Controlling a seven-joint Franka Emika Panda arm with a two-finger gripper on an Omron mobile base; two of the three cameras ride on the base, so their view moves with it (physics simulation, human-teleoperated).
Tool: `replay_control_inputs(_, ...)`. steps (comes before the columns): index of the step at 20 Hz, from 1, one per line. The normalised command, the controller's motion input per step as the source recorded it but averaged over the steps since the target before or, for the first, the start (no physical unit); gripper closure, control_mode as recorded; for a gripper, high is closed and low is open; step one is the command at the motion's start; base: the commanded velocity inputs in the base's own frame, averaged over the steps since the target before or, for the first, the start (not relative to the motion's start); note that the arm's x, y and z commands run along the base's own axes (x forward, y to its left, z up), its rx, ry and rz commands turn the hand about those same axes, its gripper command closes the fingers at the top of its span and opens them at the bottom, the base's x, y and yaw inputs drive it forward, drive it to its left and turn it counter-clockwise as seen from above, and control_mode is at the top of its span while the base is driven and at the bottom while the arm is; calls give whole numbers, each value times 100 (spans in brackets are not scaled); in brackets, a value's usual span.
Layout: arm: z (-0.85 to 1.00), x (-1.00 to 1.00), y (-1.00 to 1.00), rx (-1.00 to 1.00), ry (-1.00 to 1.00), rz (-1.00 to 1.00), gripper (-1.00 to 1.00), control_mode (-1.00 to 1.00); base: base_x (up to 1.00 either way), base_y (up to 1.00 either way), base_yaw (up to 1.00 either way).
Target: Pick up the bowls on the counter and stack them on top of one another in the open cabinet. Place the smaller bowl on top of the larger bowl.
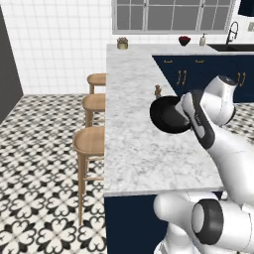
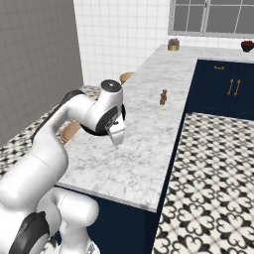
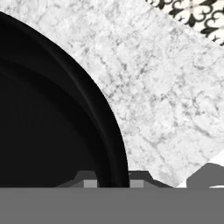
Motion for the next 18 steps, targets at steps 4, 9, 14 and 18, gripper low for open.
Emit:
replay_control_inputs(4, 6, -50, 68, 0, 7, -29, 100, -100, 0, 0, 0)
replay_control_inputs(9, 39, -40, 25, 1, 2, -34, 100, -100, 0, 0, 0)
replay_control_inputs(14, 12, -47, 7, 7, 0, -40, 100, -100, 0, 0, 0)
replay_control_inputs(18, 25, -39, 0, 20, -7, -16, 100, -100, 0, 0, 0)
